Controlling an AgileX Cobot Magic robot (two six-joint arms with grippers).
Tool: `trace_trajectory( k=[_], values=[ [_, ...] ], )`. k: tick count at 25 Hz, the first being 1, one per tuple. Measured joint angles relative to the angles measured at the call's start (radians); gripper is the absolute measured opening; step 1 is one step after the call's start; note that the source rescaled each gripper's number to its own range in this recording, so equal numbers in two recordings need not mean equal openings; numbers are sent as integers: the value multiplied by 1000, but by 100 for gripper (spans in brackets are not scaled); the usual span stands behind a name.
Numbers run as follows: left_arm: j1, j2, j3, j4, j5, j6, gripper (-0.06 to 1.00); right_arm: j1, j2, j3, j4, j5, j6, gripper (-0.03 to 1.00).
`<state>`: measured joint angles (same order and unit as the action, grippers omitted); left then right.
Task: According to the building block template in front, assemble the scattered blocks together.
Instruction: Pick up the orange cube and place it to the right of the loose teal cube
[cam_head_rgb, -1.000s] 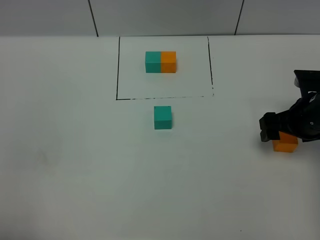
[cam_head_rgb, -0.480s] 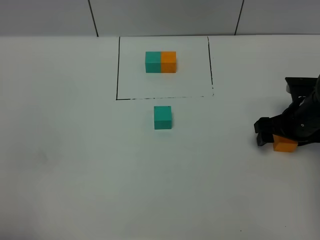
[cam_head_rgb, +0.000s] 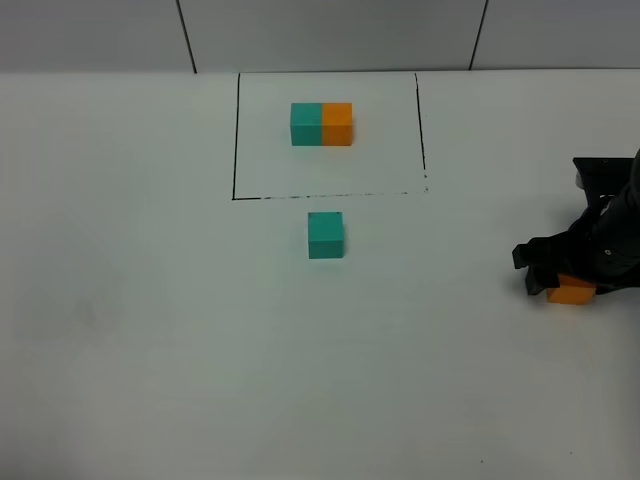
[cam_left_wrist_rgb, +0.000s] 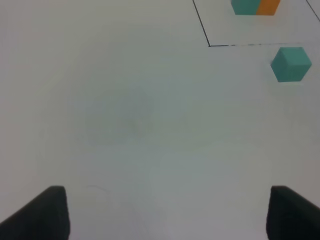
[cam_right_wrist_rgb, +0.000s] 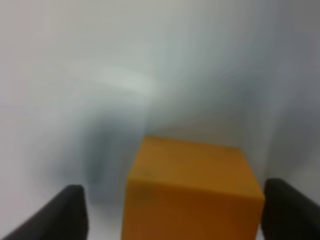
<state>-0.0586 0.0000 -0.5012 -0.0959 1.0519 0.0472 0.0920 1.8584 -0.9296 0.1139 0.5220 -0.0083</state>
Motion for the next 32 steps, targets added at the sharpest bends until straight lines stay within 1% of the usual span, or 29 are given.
trace_trajectory(
  k=[3, 4, 8, 11, 13, 17, 20, 22, 23, 27, 29, 32],
  values=[
    [0, 0, 0, 0, 0, 0, 69, -1, 0, 0, -9, 5, 14, 14],
    [0, 0, 0, 0, 0, 0, 69, -1, 0, 0, -11, 5, 18, 0],
    [0, 0, 0, 0, 0, 0, 69, -1, 0, -6, -17, 21, 20, 1],
    [0, 0, 0, 0, 0, 0, 69, 3, -13, -39, -43, 83, -4, 1],
    [0, 0, 0, 0, 0, 0, 69, 23, -28, -83, -78, 138, -61, 1],
    [0, 0, 0, 0, 0, 0, 69, 99, -32, -183, -104, 263, -247, 1],
    [0, 0, 0, 0, 0, 0, 69, 192, -32, -253, -120, 334, -477, 1],
    [0, 0, 0, 0, 0, 0, 69, 256, -29, -293, -124, 362, -645, 1],
    [0, 0, 0, 0, 0, 0, 69, 290, -25, -319, -124, 373, -697, 1],
    [0, 0, 0, 0, 0, 0, 69, 386, 31, -453, -114, 447, -856, 1],
    [0, 0, 0, 0, 0, 0, 69, 418, 69, -514, -103, 499, -944, 1],
    [0, 0, 0, 0, 0, 0, 69, 448, 135, -598, -82, 532, -1023, 1]
  ],
)
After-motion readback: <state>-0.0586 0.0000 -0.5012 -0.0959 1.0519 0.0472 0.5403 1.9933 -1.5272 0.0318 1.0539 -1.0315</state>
